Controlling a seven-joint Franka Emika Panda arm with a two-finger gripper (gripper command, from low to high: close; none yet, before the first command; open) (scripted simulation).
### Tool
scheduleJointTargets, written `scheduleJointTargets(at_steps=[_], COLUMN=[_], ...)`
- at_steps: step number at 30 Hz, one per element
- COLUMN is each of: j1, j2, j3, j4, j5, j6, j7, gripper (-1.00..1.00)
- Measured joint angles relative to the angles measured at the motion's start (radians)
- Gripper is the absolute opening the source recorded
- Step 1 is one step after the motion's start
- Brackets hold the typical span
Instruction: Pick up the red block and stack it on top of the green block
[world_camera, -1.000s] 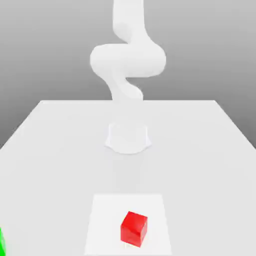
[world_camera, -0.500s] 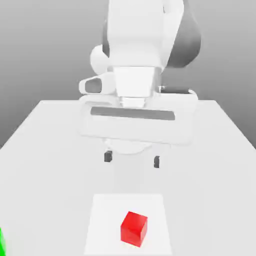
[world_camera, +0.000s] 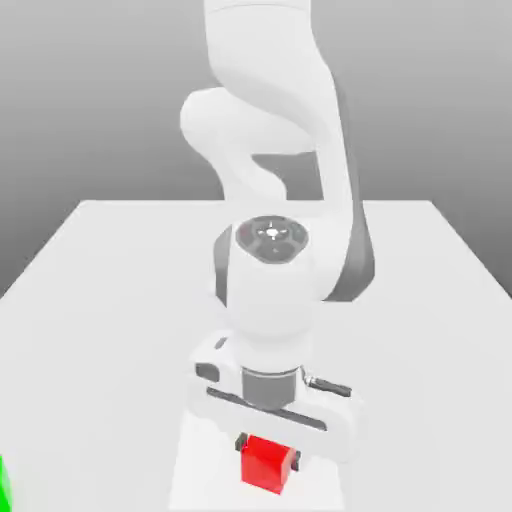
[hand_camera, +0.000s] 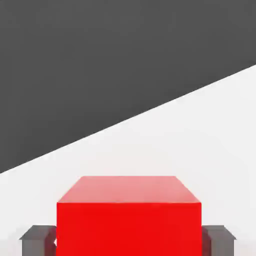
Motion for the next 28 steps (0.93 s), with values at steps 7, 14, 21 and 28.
scheduleJointTargets(at_steps=[7,14,21,28], j1=[-0.009,-0.123,-0.269,-0.315], j2=[-0.122,-0.104,0.014,0.145], j3=[0.015,-0.112,-0.273,-0.267], j4=[-0.019,0.157,0.387,0.432], j5=[0.029,0.107,0.199,0.255], j6=[-0.103,-0.262,-0.383,-0.302], j7=[-0.021,0.113,0.282,0.282], gripper=[-1.0,-1.0,-1.0,1.0])
